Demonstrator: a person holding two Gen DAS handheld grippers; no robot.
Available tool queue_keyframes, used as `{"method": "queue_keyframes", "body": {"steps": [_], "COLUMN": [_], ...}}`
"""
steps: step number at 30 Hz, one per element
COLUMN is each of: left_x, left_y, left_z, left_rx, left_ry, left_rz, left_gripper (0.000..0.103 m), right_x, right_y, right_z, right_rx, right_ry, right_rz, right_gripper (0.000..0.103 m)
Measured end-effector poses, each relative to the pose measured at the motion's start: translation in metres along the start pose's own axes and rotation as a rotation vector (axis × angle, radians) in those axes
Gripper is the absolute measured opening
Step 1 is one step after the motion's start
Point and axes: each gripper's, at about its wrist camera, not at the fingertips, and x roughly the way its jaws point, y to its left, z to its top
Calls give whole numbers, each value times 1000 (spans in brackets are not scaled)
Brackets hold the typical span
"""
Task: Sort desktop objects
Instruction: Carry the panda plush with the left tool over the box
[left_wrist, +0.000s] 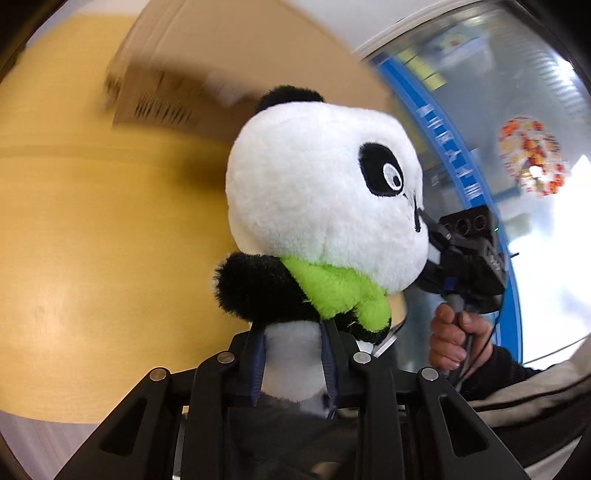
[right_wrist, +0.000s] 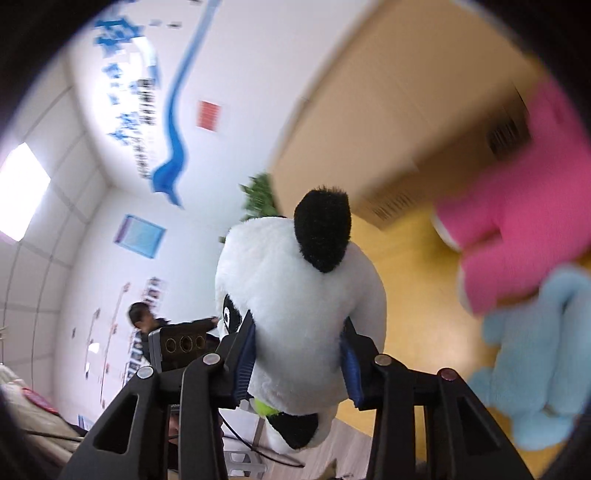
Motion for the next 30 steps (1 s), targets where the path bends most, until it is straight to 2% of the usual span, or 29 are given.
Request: {"method": "queue_keyframes", "body": {"steps": [4, 8, 10, 13, 18, 22, 25, 27, 30], "left_x": [-39, -70, -80, -80, -80, -76, -53, -30, 16], "left_y": [-62, -104, -120, -128, -135, -110, -80, -52, -9], "left_z": [33, 88, 130, 187, 287, 363, 416, 446, 482], "left_rx": [92, 180, 220, 277, 311, 260, 189, 125, 5], "left_ry": [-117, -224, -281, -318, -328, -313, -264, -215, -126], "left_rz": [14, 33, 41, 64, 82, 59, 49, 46, 48], "left_gripper": [26, 26, 26, 26, 25, 24, 24, 24, 24], "right_x": [-28, -33, -29, -20, 13, 46, 79, 105, 147], "right_y": [48, 99, 120, 147, 174, 167, 142, 110, 42], "right_z": [46, 117, 157, 219, 318, 389, 433, 457, 478], "right_rx": [-109, -248, -304, -361, -384, -339, -267, -200, -79], "right_ry": [-59, -117, -135, -147, -139, -94, -34, -2, 39], "right_rz": [76, 118, 119, 98, 21, -40, -89, -133, -218], "right_gripper": [39, 39, 39, 39, 38, 39, 39, 39, 39]}}
